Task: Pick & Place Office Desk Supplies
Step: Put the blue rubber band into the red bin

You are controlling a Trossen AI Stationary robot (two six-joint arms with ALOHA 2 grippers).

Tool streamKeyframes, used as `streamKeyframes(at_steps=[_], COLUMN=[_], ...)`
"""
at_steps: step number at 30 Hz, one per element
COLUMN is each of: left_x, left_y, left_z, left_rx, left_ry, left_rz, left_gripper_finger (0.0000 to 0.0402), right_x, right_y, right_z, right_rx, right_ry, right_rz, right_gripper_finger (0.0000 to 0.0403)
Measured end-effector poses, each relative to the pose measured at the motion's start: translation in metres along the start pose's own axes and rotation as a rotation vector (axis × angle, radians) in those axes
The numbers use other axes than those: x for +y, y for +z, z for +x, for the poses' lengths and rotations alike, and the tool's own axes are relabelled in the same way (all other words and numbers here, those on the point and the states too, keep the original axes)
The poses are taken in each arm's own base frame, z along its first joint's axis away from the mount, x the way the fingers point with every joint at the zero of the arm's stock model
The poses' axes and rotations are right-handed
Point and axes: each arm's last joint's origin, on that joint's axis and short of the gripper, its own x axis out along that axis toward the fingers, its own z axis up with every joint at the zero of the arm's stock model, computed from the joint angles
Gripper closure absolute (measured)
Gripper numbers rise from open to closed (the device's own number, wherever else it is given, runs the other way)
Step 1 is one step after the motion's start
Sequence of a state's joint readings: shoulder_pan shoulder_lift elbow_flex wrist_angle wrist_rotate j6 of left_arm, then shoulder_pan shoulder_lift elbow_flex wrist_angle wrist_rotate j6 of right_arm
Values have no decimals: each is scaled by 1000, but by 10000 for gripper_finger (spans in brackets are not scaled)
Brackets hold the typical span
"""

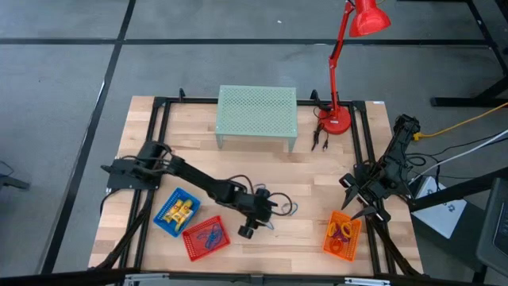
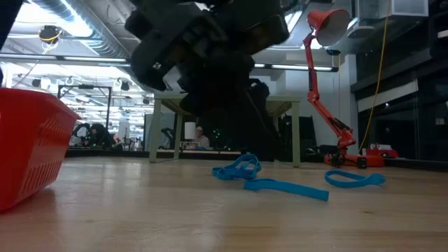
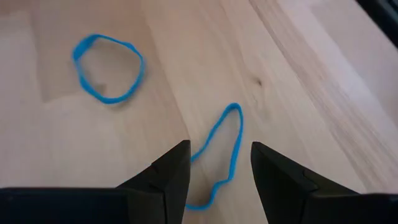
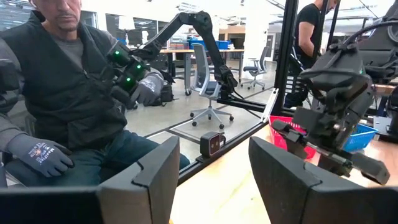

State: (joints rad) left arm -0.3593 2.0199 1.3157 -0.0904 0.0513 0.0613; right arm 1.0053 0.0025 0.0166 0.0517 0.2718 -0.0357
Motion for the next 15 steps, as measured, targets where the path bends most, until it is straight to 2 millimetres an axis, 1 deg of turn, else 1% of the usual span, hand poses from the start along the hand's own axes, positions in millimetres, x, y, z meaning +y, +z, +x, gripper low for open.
streamKeyframes(at_steps=[3,7,15], left_x=[2,3,5], left_y=[3,5,-1], left_z=[6,8,11], left_rx=[19,16,46], left_ry=[-37,-83,-60], left_rz=[2,3,5], left_gripper_finger=[235,235,235], right_x=[0,0,0], right_y=[0,0,0], right_z=[0,0,0], right_rx=[0,0,0], right_ry=[0,0,0], right_rz=[0,0,0], right_gripper_finger=[208,208,208])
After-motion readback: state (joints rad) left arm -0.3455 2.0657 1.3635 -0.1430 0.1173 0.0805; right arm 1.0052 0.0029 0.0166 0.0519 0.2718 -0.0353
